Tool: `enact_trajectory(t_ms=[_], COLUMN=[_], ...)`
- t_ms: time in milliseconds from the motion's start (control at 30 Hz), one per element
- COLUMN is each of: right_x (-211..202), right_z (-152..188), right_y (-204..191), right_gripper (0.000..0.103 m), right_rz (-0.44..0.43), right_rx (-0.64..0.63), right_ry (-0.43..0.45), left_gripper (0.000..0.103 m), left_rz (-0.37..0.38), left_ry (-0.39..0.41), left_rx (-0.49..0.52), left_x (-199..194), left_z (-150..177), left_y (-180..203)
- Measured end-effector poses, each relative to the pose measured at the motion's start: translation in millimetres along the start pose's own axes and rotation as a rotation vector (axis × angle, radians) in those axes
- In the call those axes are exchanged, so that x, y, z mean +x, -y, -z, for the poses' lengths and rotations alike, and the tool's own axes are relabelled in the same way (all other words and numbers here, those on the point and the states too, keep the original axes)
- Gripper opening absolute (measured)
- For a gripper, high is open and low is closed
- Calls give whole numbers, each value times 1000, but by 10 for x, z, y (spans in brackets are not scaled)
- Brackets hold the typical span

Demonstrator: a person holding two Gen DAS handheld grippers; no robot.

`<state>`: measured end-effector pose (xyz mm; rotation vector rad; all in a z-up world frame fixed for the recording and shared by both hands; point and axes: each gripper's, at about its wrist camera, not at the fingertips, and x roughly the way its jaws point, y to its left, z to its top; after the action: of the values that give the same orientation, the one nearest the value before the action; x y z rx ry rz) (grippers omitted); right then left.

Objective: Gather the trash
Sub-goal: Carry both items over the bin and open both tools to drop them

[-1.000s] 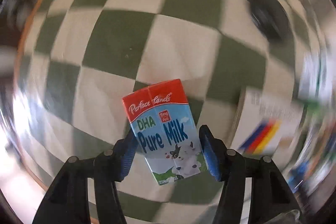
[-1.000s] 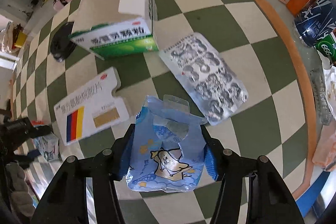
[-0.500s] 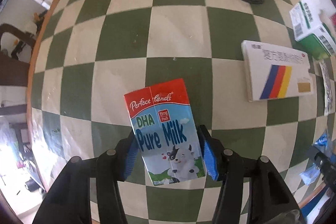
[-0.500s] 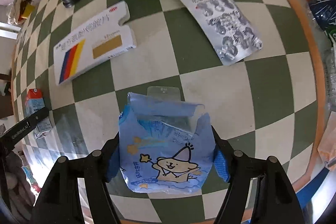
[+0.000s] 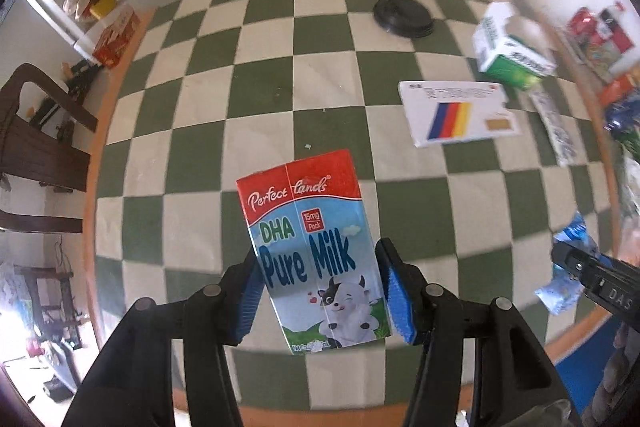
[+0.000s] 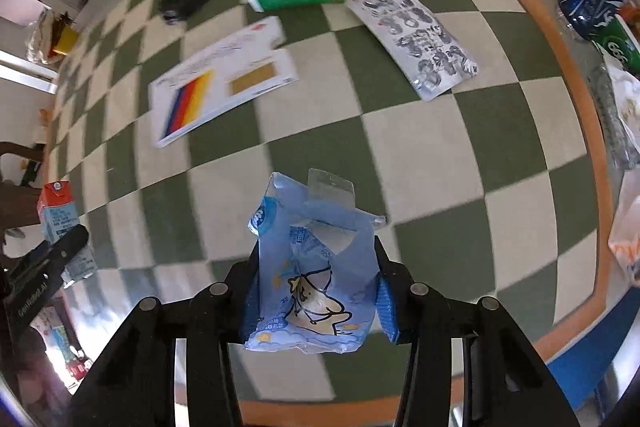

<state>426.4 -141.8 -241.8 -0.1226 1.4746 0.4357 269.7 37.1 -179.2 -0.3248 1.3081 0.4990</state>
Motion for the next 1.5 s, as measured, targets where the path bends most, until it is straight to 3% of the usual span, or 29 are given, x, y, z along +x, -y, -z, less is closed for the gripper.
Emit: enact_trajectory(t_ms=[167, 267, 400, 533, 667, 767, 900, 1000, 1033, 1133, 1233, 1267, 1300, 1367, 1500], right_x=[-432, -683, -794, -575, -92, 505, 1580, 2424, 2697, 3398, 3938, 4124, 4229, 4366, 4411], right_z=[637, 1211, 2063, 2921, 3450, 3733, 3966, 4090, 4118, 4157, 4204, 4234, 4250, 4276, 4302], right_y=[-299, -416, -512, -591, -543, -477, -357, -273, -245, -197, -156, -143, -138, -127, -105], right_gripper=[48, 48, 48, 48, 48, 48, 48, 48, 49, 49, 57, 66, 71, 85, 93], right_rz=[-37, -52, -56, -66, -67, -73, -95, -111, -122, -130, -140, -148, -149, -155, -146], right_rx=[-10, -2, 28, 63, 100, 123, 165, 194, 200, 185, 153, 145, 139, 128, 116], right_ry=[78, 116, 133, 58, -48, -115, -202, -257, -269, -297, -327, -340, -348, -351, -336], left_gripper=[51, 51, 51, 51, 51, 51, 51, 53, 60, 94, 97, 98, 98, 99, 99], left_rz=[64, 101, 133, 153, 162, 144, 145, 166, 166, 152, 137, 121, 186, 146, 83], left_ry=[55, 61, 16, -105, -220, -299, -434, -473, -479, -478, -490, -482, -413, -373, -333], left_rx=[29, 47, 68, 58, 35, 11, -75, -109, -109, -117, -132, -131, -90, -89, -86], left_x=[-352, -450, -509, -261, 285, 993, 2161, 2858, 2991, 3540, 3823, 3890, 3916, 3920, 3811], left_z=[375, 800, 1517, 2145, 2540, 2791, 3104, 3243, 3256, 3356, 3450, 3474, 3496, 3535, 3620], left_y=[-251, -437, -585, -772, -906, -974, -1031, -997, -975, -946, -1004, -1016, -1042, -1093, -1236])
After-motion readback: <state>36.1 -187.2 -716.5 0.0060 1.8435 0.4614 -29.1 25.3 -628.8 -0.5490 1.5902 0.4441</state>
